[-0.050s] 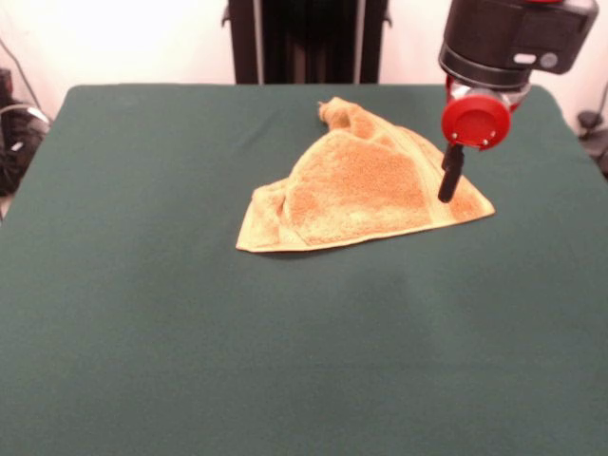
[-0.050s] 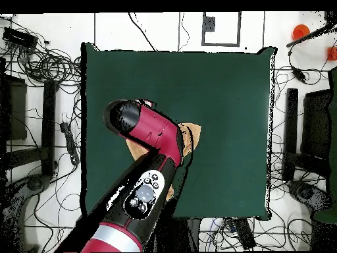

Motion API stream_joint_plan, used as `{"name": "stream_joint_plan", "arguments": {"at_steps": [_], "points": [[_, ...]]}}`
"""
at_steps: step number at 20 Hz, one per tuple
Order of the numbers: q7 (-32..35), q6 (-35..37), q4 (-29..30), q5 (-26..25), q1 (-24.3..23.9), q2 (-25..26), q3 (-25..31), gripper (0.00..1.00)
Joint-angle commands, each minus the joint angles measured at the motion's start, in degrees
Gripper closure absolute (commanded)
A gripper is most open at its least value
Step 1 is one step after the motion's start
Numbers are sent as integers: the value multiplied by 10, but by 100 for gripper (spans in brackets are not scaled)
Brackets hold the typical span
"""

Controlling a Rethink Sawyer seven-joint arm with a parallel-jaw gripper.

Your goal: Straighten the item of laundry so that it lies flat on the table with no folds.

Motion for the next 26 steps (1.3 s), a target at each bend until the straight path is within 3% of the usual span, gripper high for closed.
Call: {"name": "stream_joint_plan", "arguments": {"at_steps": [1, 16, 26], "points": [[106, -27, 68, 31, 7, 10, 97, 0], [112, -40, 66, 35, 8, 13, 108, 0], [92, -75, 102, 47, 4, 1, 130, 0]]}}
